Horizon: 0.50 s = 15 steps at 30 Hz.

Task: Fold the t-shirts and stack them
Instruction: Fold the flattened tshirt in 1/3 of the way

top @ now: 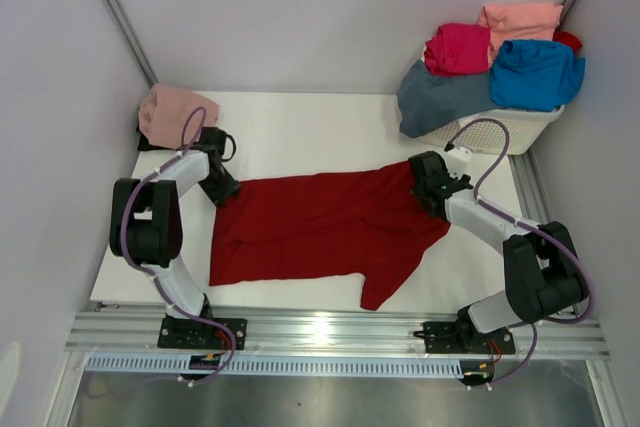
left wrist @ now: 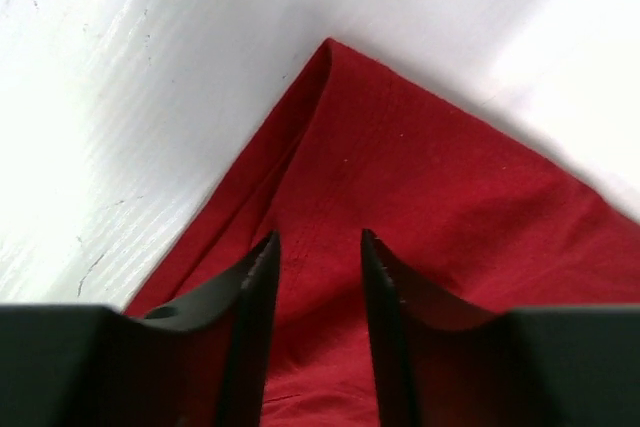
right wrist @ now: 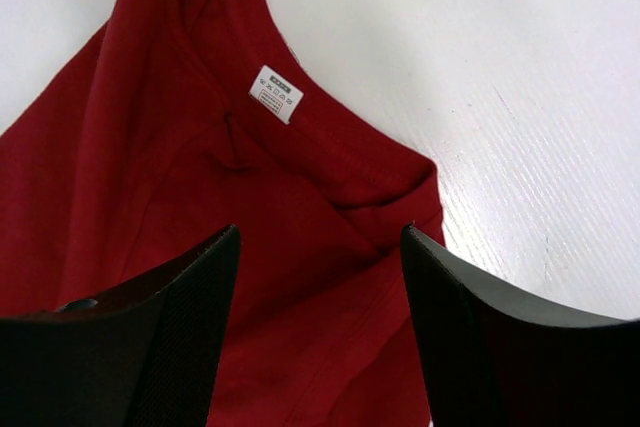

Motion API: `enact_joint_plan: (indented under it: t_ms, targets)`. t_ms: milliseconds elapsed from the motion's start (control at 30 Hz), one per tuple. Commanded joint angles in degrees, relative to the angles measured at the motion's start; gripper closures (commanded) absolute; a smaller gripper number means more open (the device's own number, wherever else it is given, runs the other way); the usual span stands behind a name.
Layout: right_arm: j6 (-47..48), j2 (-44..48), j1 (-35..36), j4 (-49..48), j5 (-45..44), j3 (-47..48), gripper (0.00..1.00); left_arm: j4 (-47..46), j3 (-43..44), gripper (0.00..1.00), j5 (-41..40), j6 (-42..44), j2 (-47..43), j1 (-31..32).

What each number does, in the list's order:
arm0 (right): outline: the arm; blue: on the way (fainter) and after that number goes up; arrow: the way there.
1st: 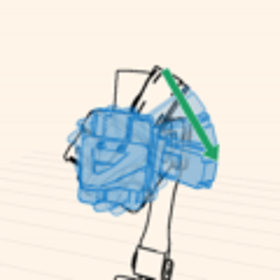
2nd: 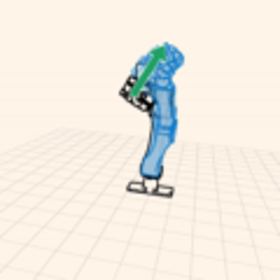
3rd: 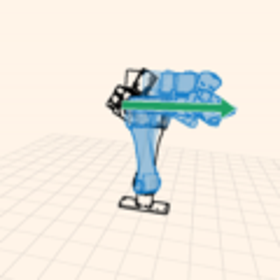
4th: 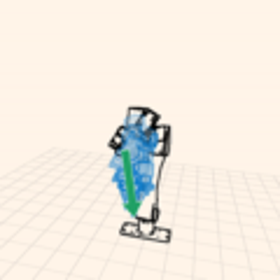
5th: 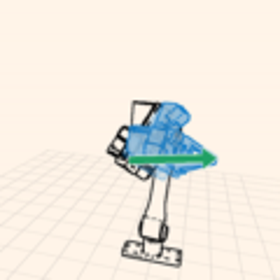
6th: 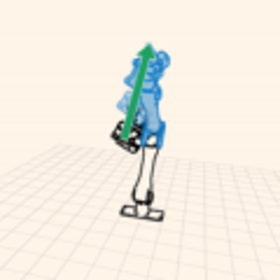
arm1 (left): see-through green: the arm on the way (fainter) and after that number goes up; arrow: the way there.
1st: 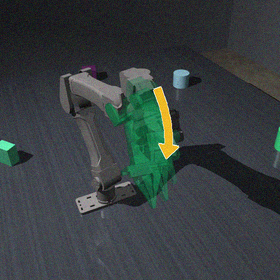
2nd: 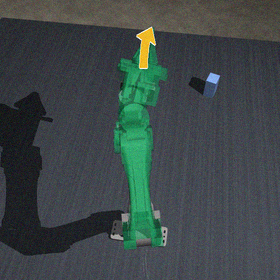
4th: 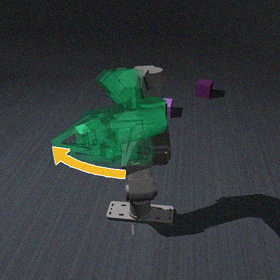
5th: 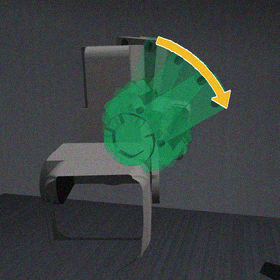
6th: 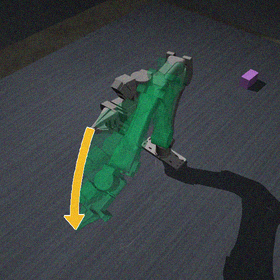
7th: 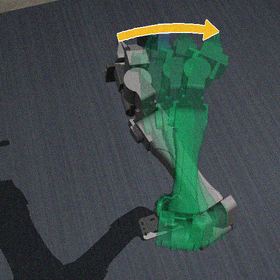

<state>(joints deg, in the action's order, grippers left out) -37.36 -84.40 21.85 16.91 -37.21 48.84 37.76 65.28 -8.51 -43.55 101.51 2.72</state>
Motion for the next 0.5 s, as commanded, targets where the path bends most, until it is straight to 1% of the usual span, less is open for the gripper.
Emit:
enact_joint_plan:
  t_ms: [0,33,100,200,333,367,467]
  targets:
    - [-1.04,0.91,0.65,-1.35,-2.08,0.03,0.32,-1.46,2.22,0.62,1.92,1.27,0.44,-0.70]
    - [-0.87,0.90,0.83,-1.26,-2.34,0.03,0.32,-1.37,2.49,0.64,2.10,1.45,0.87,-0.79]
    - [-0.78,0.99,0.92,-1.26,-2.69,0.11,0.32,-1.20,2.84,0.66,2.01,1.71,1.32,-0.79]
    - [-0.52,1.17,0.92,-1.17,-2.95,0.12,0.31,-0.67,3.10,0.66,1.57,1.98,1.84,-0.79]
    - [-0.08,1.26,1.01,-1.52,-2.69,-0.06,0.32,-0.40,2.32,0.55,1.31,1.89,0.97,-0.96]
    - [-0.08,1.17,1.01,-1.61,-2.52,-0.15,0.32,-0.75,1.79,0.50,1.22,1.98,-0.17,-1.05]
    - [0.19,0.73,1.00,-2.23,-2.16,-0.32,0.32,-2.34,1.08,0.43,1.74,2.59,-1.49,-1.49]
